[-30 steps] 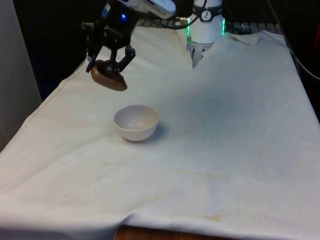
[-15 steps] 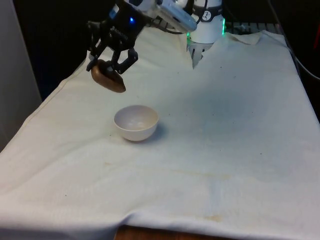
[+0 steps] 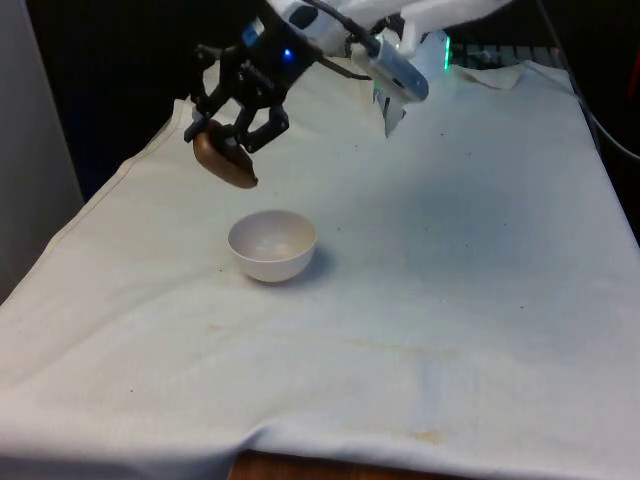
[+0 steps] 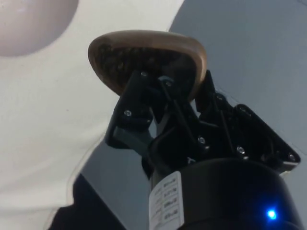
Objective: Pour the coffee beans from the cup into the bowl.
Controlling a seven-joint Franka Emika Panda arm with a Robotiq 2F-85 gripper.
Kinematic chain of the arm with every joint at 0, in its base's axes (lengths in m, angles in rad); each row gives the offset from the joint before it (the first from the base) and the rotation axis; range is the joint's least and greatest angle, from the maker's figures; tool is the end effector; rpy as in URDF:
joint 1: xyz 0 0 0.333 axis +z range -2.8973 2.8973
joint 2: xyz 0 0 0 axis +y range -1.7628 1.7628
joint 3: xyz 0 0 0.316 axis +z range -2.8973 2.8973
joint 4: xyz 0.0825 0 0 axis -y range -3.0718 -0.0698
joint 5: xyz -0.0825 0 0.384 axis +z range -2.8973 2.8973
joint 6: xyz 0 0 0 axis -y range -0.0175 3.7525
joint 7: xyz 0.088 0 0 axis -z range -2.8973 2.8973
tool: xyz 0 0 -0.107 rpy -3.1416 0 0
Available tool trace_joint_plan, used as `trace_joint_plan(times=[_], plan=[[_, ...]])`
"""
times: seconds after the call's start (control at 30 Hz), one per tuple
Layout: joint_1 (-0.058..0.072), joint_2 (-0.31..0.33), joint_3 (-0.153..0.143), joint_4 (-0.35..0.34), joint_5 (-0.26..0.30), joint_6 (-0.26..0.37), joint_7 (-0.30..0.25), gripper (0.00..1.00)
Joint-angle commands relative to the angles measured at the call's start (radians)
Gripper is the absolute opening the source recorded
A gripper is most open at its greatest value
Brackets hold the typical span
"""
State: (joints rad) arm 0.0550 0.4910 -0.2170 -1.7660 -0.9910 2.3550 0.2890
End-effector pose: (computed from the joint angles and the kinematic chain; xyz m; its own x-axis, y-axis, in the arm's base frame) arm 0.6651 -0.1058 0.3081 0.9585 0.2849 0.0085 0.1880 -0.6542 0.7326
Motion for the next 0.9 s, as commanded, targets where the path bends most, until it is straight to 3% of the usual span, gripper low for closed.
trace_joint_plan(times=[0.0, 0.13, 0.17, 0.2, 0.43, 0.47, 0.5, 0.7, 0.73, 0.77, 0.87], plan=[[0.009, -0.001, -0.006, -0.002, -0.020, -0.005, 0.015, 0.03], [0.013, 0.000, 0.005, -0.005, -0.060, -0.029, 0.049, 0.03], [0.003, 0.000, 0.011, -0.003, -0.042, -0.023, 0.034, 0.03], [0.014, 0.001, 0.011, -0.005, -0.079, -0.041, 0.065, 0.03], [0.018, 0.007, 0.034, -0.006, -0.146, -0.086, 0.126, 0.03], [0.010, 0.007, 0.040, -0.006, -0.131, -0.081, 0.113, 0.03], [0.019, 0.008, 0.037, -0.006, -0.156, -0.093, 0.134, 0.03], [0.021, 0.013, 0.063, -0.006, -0.228, -0.146, 0.197, 0.03], [0.013, 0.012, 0.069, -0.006, -0.216, -0.143, 0.187, 0.03], [0.021, 0.013, 0.066, -0.006, -0.237, -0.153, 0.205, 0.03], [0.021, 0.015, 0.077, -0.006, -0.261, -0.173, 0.226, 0.03]])
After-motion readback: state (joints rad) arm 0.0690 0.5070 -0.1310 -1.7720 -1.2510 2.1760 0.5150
